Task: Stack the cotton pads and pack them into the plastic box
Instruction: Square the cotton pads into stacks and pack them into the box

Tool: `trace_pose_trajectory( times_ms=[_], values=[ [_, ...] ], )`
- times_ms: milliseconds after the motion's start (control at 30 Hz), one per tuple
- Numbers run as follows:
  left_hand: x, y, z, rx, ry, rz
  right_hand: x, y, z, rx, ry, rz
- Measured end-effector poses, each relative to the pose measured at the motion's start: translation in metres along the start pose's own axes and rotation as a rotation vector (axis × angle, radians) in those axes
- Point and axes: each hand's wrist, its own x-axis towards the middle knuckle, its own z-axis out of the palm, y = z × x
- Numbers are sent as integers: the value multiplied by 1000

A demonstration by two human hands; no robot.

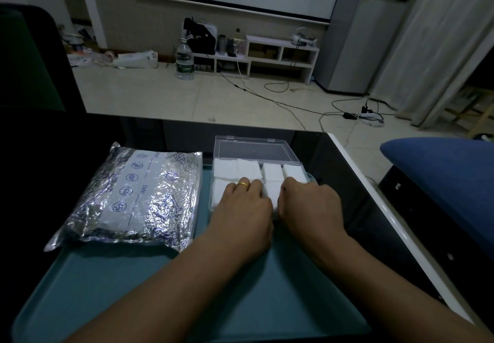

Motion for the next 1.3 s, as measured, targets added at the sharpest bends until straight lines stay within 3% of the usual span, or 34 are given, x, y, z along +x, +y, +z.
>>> trace_pose_trajectory(
  times_ms=[400,567,733,1100,1300],
  values=[
    [2,-8,-3,-143,51,-43,1,16,-1,307,-9,177],
    [1,-11,-8,-93,97,-34,-5,26,6,328,40,-31],
    [-6,-13,-5,-14,31,8,-16,29,10,324,-186,-342],
    [-10,-11,-2,43,-36,43,-19,28,7,348,-242,-334],
    [-11,-17,-7,-26,96,84,-20,35,5,414,-82,-304]
  ],
)
